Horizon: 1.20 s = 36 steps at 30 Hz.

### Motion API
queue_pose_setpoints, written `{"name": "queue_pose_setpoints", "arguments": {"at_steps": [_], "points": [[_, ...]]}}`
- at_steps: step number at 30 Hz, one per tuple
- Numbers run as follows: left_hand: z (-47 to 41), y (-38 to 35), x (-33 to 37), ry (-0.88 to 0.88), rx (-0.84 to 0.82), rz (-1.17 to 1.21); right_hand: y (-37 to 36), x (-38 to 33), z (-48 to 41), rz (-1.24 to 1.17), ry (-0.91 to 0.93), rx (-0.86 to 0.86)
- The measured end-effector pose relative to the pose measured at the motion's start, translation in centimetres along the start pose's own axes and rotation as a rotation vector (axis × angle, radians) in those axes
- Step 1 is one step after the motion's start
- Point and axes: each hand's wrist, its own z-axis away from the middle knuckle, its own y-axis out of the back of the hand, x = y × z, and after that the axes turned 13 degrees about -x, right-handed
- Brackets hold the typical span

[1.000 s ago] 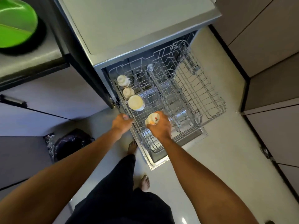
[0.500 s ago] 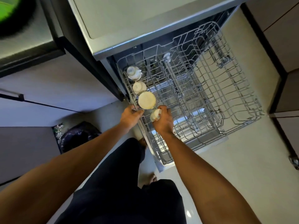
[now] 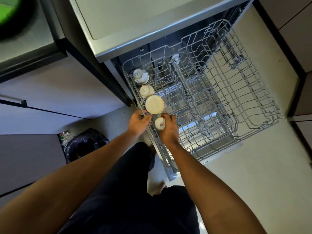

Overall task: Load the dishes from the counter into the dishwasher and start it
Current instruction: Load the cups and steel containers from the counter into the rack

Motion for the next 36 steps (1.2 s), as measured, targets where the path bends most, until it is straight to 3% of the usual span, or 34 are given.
{"name": "queue_pose_setpoints", "arguments": {"at_steps": [4,8,16,27,36], "points": [[0.5,0.1,0.0,0.015,-0.010,-0.018,0.7,0.2,0.6,-0.069,-0.006,-0.006],[1.3,0.7,0.2,0.038,-0.022,-0.066,2.1,0.2,1.2,-0.158,-0.130,0.002],[6.9,2.2,1.2,-0.005,-0.040,-0.104,5.2,-1.4,5.0,-0.156,-0.214,-0.020],[20.6,7.9,-2.9,-0.124,0.125,-0.148,5.0,-5.7,14.3,-0.005,-0.012,-0.172],[35.1,16.2,-13.7,-0.145,0.409,-0.089,-1.8,-13.2,21.6,0.256,0.251,-0.366]]}}
